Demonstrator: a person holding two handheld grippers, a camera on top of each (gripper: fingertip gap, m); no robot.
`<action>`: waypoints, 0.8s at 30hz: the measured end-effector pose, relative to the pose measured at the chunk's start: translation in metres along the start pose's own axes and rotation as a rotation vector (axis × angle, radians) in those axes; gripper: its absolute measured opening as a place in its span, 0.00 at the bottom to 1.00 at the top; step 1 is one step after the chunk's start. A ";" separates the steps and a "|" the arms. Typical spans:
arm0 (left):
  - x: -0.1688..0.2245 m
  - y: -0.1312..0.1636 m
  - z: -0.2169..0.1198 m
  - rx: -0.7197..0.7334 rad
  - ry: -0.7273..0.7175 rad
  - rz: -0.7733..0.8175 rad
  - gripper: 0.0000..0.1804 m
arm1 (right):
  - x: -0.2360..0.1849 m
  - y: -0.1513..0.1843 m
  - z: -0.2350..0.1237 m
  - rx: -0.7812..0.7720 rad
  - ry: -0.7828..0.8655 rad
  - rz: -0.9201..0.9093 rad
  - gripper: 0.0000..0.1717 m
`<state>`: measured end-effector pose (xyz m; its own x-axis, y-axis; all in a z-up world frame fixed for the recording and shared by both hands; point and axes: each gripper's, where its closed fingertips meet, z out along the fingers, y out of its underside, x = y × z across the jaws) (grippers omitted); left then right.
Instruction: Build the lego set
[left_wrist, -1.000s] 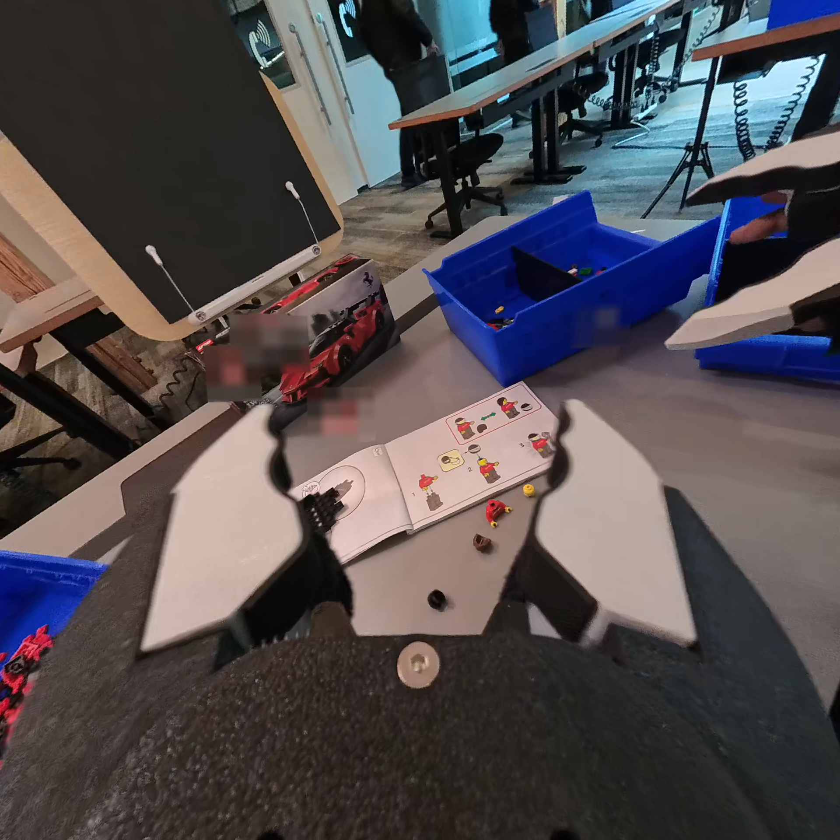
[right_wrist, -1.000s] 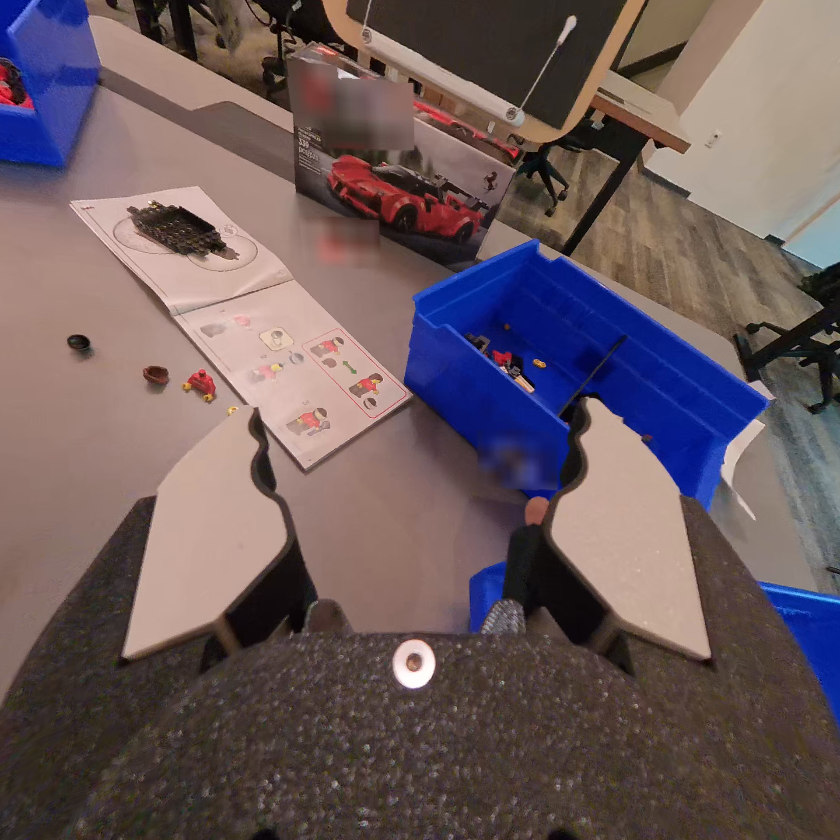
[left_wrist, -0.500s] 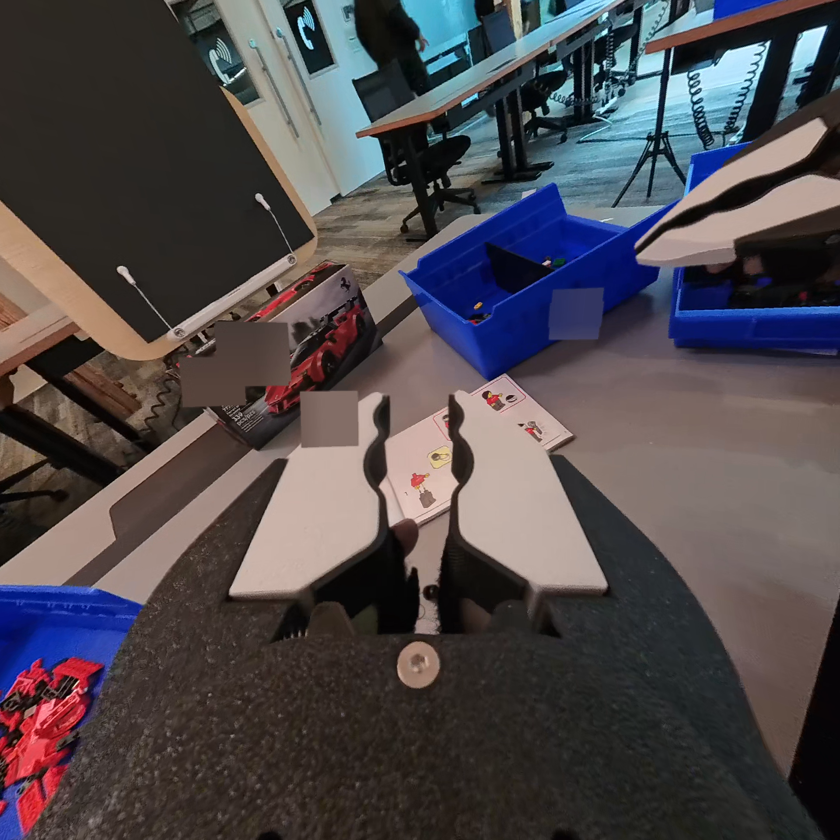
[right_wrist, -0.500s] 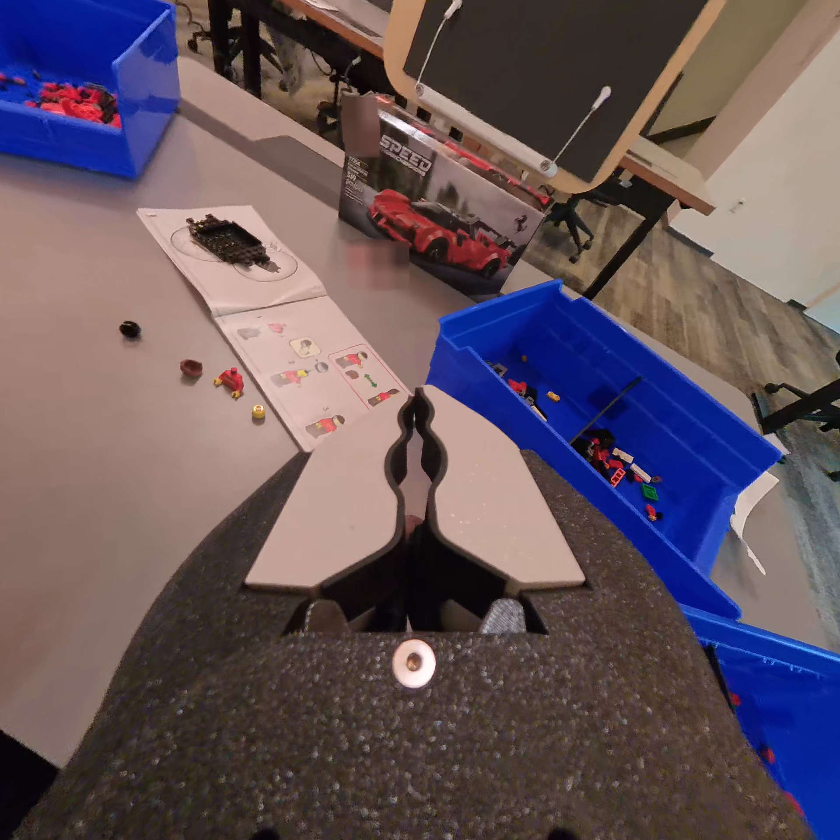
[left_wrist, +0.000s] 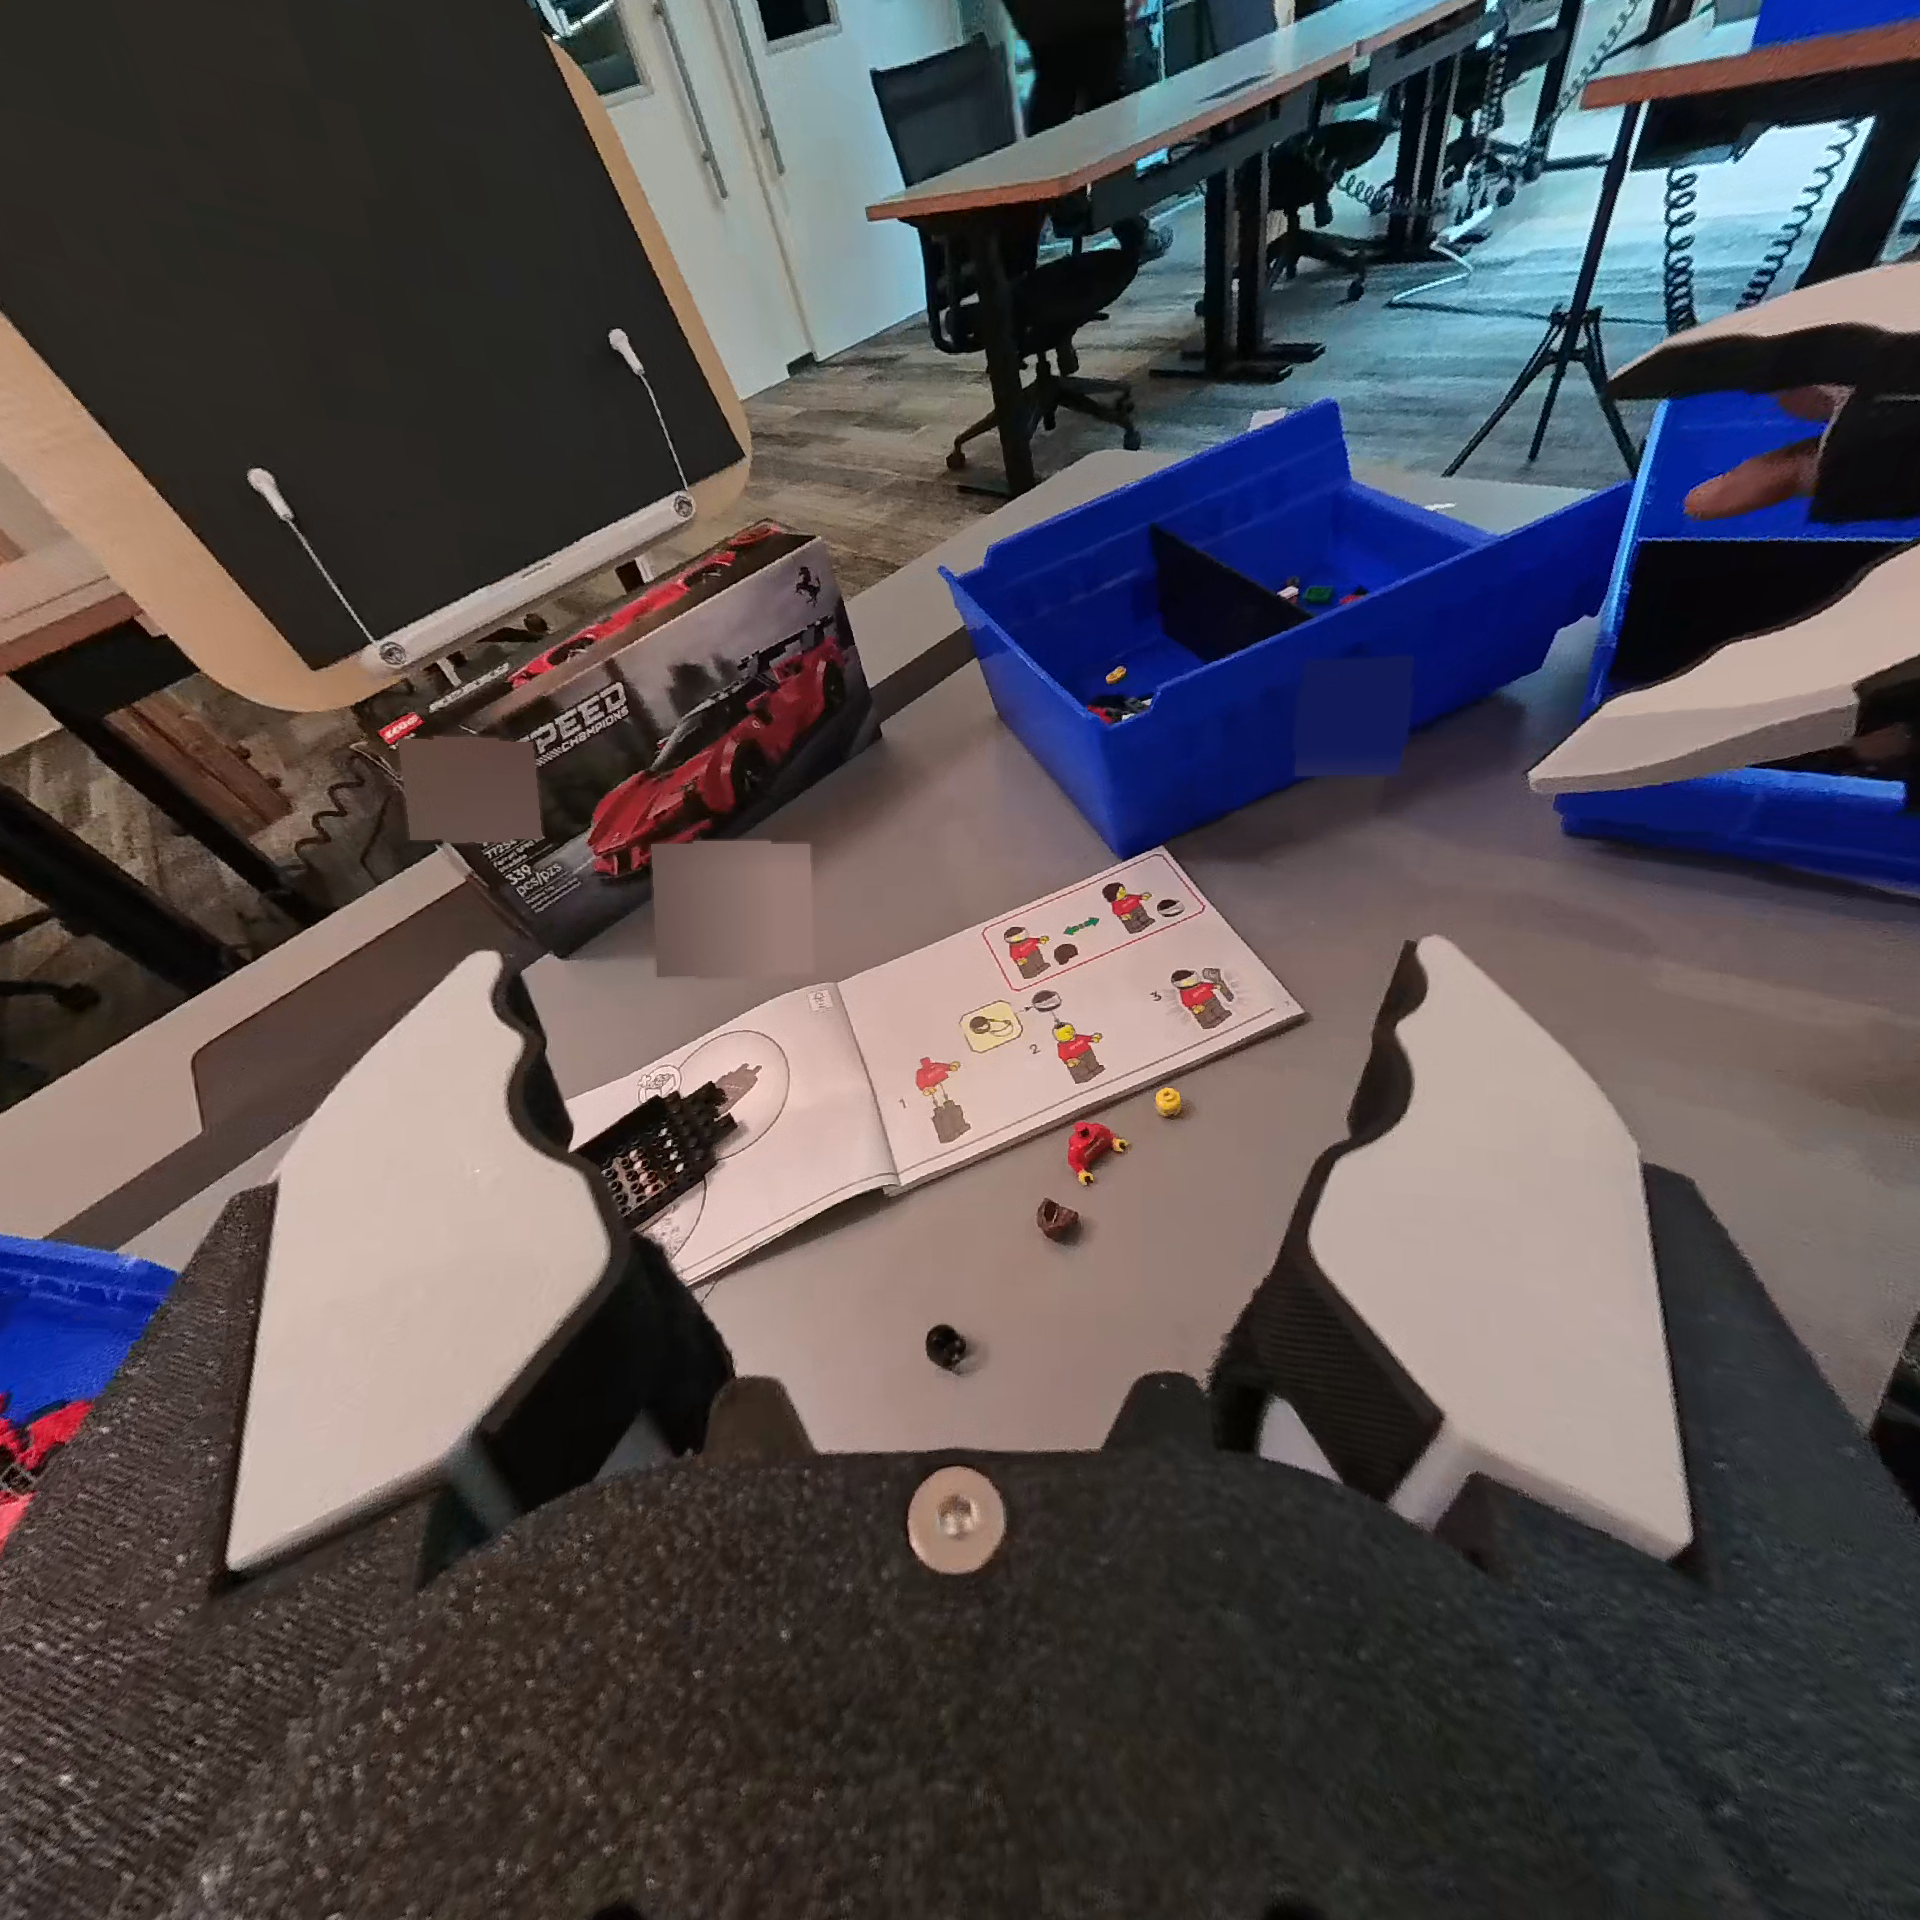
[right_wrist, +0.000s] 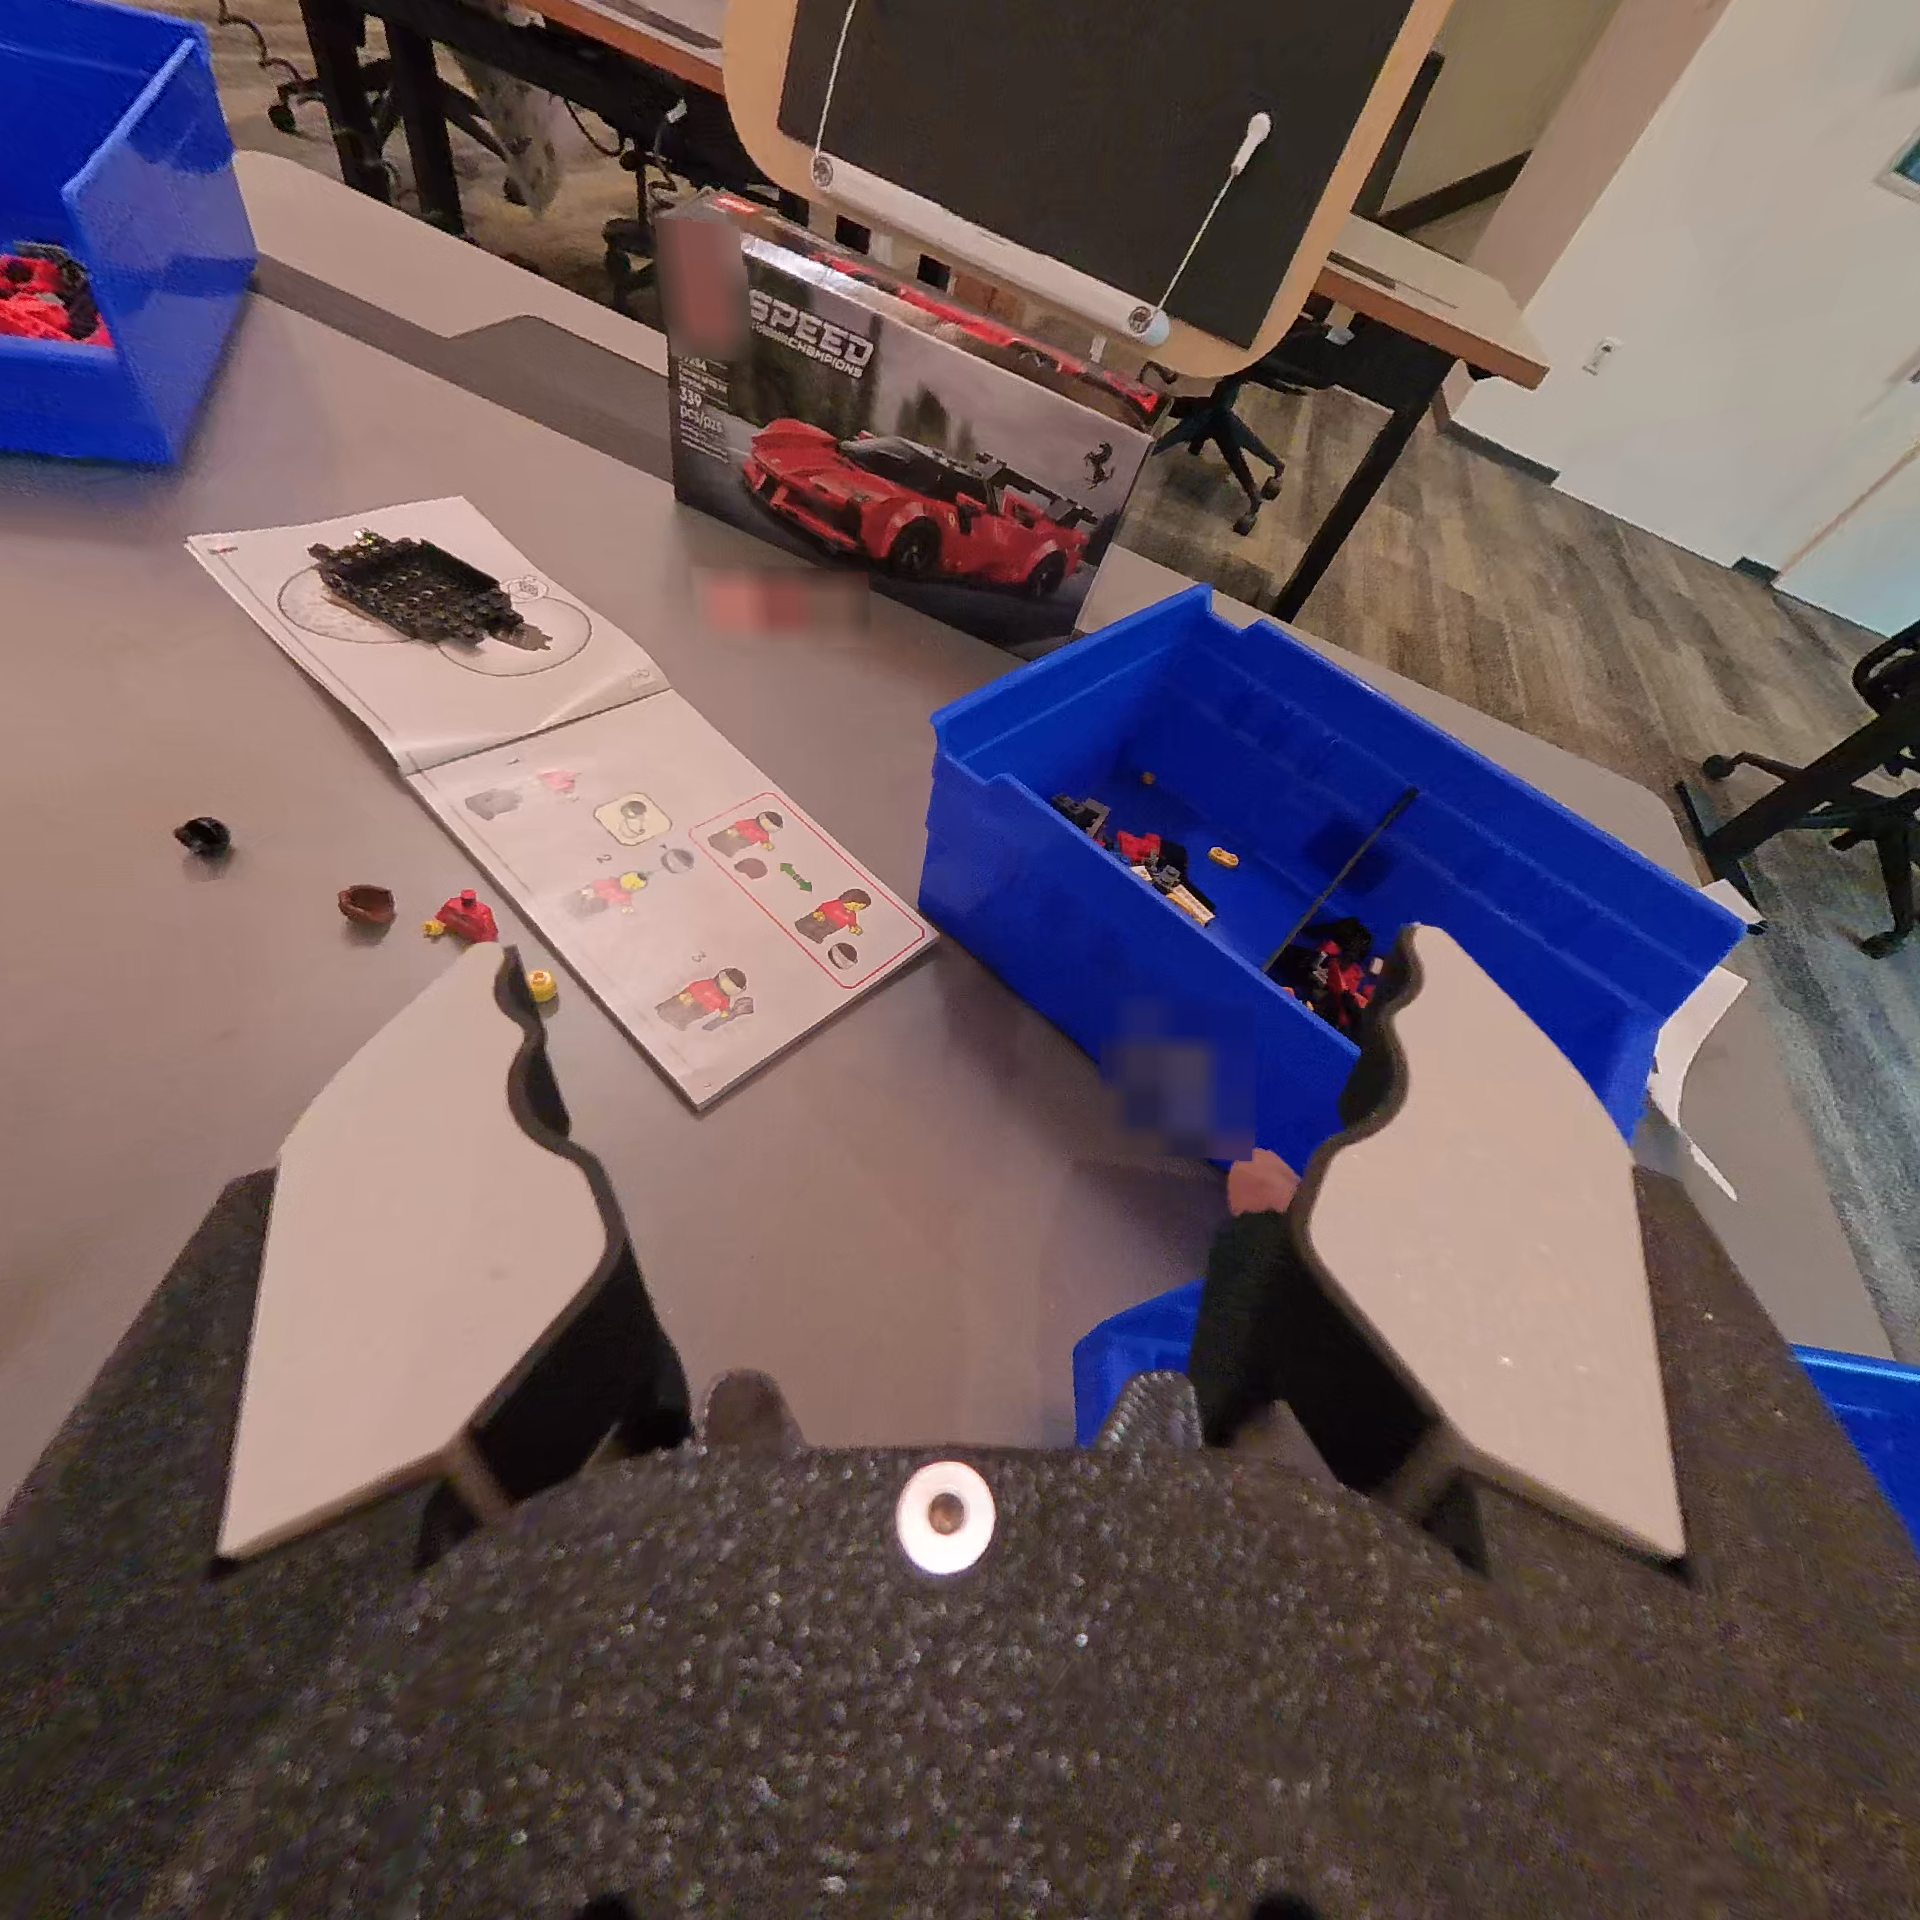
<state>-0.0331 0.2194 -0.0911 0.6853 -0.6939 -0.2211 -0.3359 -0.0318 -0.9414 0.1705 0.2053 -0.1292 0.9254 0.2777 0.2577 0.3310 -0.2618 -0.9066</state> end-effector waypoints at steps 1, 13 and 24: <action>0.000 0.000 0.000 -0.001 0.003 0.003 0.81 | -0.001 0.000 0.000 -0.002 -0.005 0.002 0.84; 0.000 0.013 0.011 -0.025 0.001 0.065 0.68 | -0.001 0.010 0.006 -0.028 -0.029 0.002 0.79; 0.057 -0.015 0.055 -0.007 0.318 0.072 0.43 | 0.019 0.029 -0.001 -0.169 -0.174 0.039 0.43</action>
<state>0.0463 0.2198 -0.1038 0.4242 -0.8843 -0.1951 -0.3809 0.0212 -0.9244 0.1980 0.2018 -0.1500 0.8972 0.4155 0.1494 0.3357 -0.4221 -0.8421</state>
